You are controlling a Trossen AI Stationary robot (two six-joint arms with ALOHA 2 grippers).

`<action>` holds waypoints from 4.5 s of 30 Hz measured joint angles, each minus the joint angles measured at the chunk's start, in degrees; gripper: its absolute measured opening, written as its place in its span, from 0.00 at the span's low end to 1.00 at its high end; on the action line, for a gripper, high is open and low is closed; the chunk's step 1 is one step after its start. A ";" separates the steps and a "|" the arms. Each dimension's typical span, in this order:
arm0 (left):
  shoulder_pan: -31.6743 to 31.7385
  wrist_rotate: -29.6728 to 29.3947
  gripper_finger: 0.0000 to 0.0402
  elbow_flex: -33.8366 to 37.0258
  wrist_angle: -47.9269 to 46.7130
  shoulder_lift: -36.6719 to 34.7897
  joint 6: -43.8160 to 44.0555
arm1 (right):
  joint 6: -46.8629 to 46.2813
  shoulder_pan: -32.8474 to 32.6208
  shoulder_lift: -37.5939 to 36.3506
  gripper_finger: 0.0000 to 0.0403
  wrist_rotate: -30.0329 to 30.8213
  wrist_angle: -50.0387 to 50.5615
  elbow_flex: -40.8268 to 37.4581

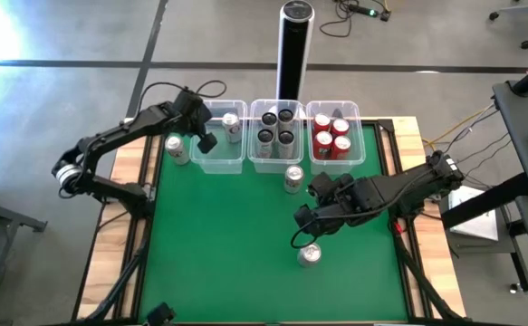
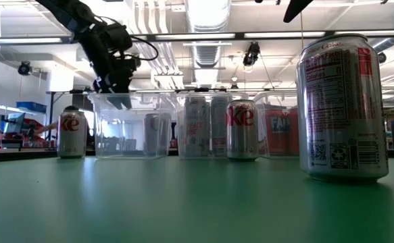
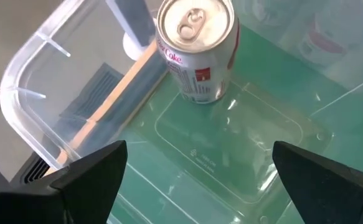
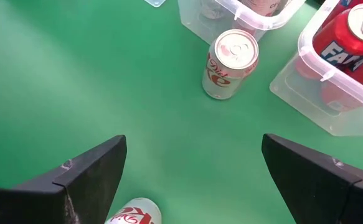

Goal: Sort soda cans
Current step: Put the silver soda can into the left transparent bin

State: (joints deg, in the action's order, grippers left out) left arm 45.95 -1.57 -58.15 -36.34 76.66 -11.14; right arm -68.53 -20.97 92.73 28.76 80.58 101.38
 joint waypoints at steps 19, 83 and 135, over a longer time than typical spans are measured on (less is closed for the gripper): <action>0.02 -0.54 0.96 -5.08 -21.07 -11.07 -7.80 | 2.22 0.45 0.00 0.91 2.24 -0.04 -0.02; 10.62 -4.28 0.96 -4.83 -27.73 -6.51 21.71 | -0.46 -1.59 0.17 0.91 2.73 -9.27 -5.81; 10.56 -5.57 0.92 1.67 -24.09 0.18 47.26 | 4.79 -6.29 0.17 0.91 2.81 -8.86 -5.81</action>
State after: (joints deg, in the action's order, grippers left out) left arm 56.51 -7.15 -56.48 -60.43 76.84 36.12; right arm -63.74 -27.27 92.90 31.57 71.72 95.57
